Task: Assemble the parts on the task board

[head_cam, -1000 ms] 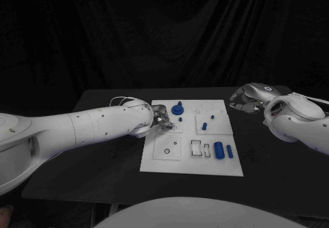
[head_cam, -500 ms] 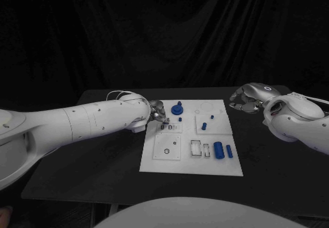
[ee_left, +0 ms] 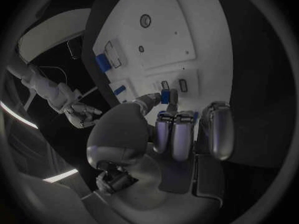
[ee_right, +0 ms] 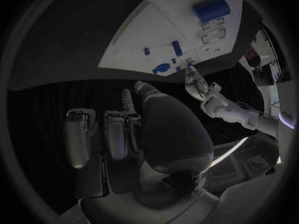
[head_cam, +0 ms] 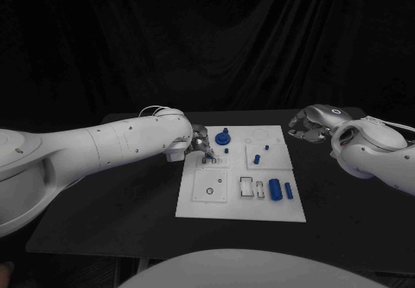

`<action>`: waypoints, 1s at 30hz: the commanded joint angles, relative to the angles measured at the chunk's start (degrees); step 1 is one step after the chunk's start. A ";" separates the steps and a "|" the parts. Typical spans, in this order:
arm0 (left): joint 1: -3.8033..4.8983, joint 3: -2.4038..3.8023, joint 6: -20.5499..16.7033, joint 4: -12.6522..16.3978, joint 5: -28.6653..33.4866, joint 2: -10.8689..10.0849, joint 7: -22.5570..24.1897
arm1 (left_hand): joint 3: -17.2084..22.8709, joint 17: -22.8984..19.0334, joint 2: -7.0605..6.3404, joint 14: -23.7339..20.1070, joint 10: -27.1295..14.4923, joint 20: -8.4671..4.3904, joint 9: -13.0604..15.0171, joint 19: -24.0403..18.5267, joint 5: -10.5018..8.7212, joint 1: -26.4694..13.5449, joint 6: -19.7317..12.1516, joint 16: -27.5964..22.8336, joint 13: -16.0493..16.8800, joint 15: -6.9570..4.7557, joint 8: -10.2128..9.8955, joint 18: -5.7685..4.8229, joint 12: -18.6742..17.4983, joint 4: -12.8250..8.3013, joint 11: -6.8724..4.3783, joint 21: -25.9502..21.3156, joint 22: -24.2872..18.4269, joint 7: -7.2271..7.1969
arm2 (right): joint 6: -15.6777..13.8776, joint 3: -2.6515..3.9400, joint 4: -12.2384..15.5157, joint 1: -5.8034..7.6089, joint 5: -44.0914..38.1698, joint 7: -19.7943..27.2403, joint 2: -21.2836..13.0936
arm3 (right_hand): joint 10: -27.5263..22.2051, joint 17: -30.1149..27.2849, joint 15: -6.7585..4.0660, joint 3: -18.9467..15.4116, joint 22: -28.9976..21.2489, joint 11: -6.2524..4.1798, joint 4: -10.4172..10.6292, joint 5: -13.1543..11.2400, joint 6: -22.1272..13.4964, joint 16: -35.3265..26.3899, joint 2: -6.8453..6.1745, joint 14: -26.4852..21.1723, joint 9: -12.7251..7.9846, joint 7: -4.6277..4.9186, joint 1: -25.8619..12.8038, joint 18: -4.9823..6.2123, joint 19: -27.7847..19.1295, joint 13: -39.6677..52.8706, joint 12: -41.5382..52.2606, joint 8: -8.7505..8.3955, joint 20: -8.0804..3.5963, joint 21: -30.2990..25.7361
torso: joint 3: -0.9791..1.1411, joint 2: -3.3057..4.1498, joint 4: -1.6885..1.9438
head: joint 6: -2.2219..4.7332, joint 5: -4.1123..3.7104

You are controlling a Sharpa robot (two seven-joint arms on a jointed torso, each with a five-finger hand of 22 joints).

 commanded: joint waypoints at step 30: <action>0.20 0.01 2.47 -3.02 3.67 3.62 -3.08 | 0.77 15.06 0.49 5.85 6.10 -0.13 0.34 0.26 -0.98 -0.58 0.24 0.15 15.09 -0.13 0.48 -0.43 0.20 0.11 -0.19 -0.19 8.92 -0.39 | 0.53 0.05 0.00 -0.11 -0.16 -1.05 0.39 | 5.87 15.10 0.34 0.16 14.07 0.41 -0.07 0.13 0.37 0.17 0.05 6.10 -0.08 0.04 0.38 0.30 4.24 15.10 0.15 -0.19 0.37 -0.20 | -0.05 0.08 -0.12 | -0.01 0.33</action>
